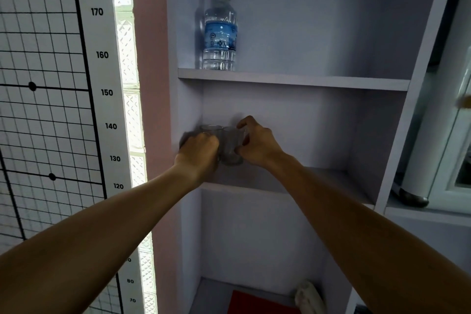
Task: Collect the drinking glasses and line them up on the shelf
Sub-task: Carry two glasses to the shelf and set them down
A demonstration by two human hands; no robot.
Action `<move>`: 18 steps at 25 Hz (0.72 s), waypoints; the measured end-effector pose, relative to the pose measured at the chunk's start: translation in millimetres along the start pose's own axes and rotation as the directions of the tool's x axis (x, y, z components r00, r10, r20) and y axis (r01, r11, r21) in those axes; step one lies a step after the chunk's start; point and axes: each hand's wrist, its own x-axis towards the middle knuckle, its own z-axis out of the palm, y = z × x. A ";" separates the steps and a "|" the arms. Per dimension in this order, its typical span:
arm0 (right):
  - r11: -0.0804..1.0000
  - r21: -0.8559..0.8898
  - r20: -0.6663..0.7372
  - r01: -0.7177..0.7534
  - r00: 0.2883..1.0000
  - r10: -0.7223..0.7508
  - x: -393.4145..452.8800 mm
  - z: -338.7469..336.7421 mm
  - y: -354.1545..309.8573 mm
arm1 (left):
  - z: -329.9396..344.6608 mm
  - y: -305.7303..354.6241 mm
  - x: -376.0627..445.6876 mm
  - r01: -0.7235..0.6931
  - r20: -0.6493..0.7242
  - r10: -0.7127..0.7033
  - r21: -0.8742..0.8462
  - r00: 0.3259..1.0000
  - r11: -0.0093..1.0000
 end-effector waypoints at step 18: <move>0.988 -0.031 0.171 0.154 0.974 -0.147 -29.2 30.7 -32.3 | -65.7 -37.6 -72.1 0.091 -0.020 -0.094 -0.114 0.995 0.989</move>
